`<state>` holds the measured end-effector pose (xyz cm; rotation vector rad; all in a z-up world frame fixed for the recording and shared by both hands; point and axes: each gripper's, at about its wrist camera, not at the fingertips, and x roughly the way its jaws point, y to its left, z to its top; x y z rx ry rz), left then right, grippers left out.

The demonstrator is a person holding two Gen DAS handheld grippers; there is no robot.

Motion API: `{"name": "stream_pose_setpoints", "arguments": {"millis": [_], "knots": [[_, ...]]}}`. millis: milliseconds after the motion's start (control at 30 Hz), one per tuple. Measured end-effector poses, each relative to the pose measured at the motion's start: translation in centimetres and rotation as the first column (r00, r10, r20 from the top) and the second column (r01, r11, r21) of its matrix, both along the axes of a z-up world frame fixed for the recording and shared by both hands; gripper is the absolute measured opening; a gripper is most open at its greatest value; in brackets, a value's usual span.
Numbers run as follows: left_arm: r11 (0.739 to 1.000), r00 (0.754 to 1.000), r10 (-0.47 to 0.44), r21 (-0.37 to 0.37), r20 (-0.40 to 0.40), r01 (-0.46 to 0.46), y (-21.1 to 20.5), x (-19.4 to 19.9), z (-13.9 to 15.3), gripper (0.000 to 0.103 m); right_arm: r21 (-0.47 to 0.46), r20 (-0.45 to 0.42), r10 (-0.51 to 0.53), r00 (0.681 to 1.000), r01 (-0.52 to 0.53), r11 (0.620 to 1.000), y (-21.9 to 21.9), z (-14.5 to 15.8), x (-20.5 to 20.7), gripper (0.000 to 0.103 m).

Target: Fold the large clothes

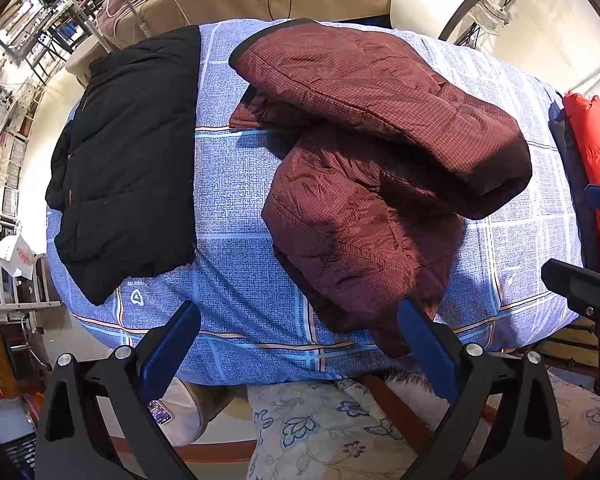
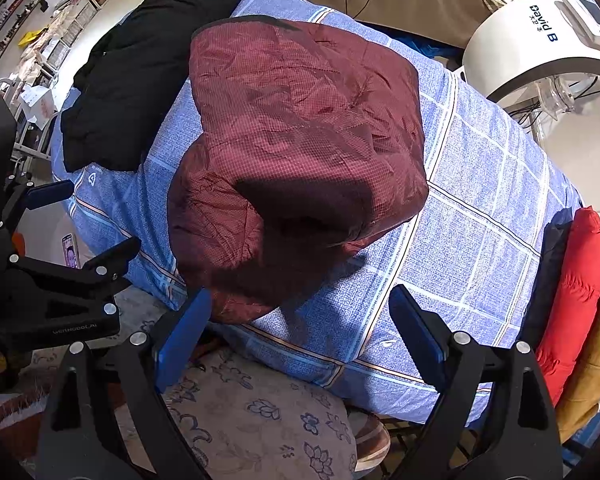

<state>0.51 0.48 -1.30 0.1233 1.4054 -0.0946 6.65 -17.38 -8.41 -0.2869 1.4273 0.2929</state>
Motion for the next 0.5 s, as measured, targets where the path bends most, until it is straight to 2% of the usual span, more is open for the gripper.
{"name": "stream_pose_setpoints", "arguments": {"millis": [500], "knots": [[1.0, 1.0, -0.002, -0.004, -0.009, 0.002, -0.06, -0.03, -0.24, 0.097, -0.001, 0.001, 0.001, 1.0, -0.001, 1.0, 0.0, 0.02, -0.07, 0.089]]}}
